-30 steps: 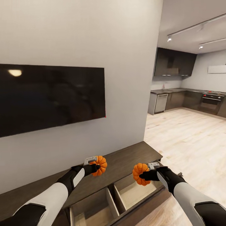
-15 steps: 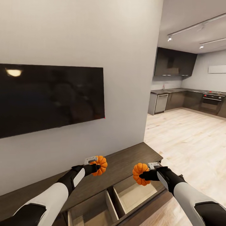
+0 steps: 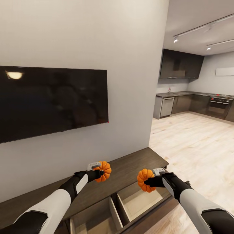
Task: Place each of the two pumpkins and all three candles from the living room inside a cabinet in the living room (use any cabinet), then make sure every cabinet is closed, and position the cauldron so it is next to a table in the living room.
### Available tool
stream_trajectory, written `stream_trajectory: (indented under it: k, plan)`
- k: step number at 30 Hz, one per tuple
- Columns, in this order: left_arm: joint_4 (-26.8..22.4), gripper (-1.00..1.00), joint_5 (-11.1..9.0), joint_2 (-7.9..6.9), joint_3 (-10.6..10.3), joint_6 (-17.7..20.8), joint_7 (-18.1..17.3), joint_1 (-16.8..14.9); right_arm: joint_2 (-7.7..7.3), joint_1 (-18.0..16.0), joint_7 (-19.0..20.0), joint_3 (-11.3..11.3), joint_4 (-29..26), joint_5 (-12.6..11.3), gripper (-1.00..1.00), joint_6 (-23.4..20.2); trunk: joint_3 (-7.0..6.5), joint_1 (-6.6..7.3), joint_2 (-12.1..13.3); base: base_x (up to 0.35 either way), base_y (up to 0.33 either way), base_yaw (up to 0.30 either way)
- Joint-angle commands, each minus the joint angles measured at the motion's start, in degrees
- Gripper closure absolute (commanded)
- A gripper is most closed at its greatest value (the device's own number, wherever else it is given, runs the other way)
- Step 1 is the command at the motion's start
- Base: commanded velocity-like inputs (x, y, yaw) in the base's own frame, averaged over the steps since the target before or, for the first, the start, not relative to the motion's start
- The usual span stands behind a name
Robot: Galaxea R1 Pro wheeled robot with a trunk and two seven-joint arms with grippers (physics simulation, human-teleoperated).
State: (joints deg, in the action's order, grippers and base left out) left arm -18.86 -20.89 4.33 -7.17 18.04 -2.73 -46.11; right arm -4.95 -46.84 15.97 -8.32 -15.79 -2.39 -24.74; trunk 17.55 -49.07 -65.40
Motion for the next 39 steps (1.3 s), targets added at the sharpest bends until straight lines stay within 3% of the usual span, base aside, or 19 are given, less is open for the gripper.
stream_trajectory:
  k: [1,14,19,26,30,32,36,39]
  plan:
    - [-0.1,1.0,-0.1,-0.03,-0.2,0.2,0.1,0.0,-0.06,0.0,0.0,-0.4,-0.1,-0.4,1.0,-0.3,0.07,0.0,0.0,0.0,0.0,0.0]
    - [-0.3,1.0,-0.1,2.35,-0.7,0.8,-0.5,0.0,-0.15,-0.1,-0.4,-0.1,-0.3,-0.5,1.0,-0.9,0.59,0.0,0.0,0.0,0.0,0.0]
    - [-1.0,1.0,-0.1,3.43,-2.9,1.1,-0.9,0.0,-0.15,-0.1,-0.6,-0.1,-0.3,-0.5,1.0,-0.9,1.04,0.0,0.0,0.0,0.0,0.0]
    - [-7.4,1.0,-0.1,3.57,-4.6,6.0,-2.5,0.0,-0.16,-0.1,-1.0,-0.1,0.0,-0.6,1.0,-0.5,1.69,0.0,0.0,0.0,0.0,0.0]
    - [-8.2,1.0,-0.1,3.55,-4.6,6.5,-4.5,0.0,-0.01,-0.1,-4.4,-0.1,0.1,-0.6,1.0,-0.3,2.06,0.0,0.0,0.0,0.0,0.0]
    - [-8.4,1.0,-0.1,3.51,-4.7,6.5,-5.4,0.0,0.85,-0.1,-7.3,-0.1,0.1,-0.6,1.0,0.1,2.25,0.0,0.0,0.0,0.0,0.0]
    - [-8.7,1.0,-0.1,3.46,-4.7,6.6,-6.0,0.0,1.8,-0.2,-9.2,-0.1,0.1,-0.6,1.0,1.9,2.63,0.0,0.0,0.0,0.0,0.0]
    - [-11.7,1.0,-0.1,3.43,-4.7,7.3,-8.0,0.0,2.3,-0.2,-9.8,0.0,0.1,-0.6,1.0,4.1,2.91,0.0,0.0,0.0,0.0,0.0]
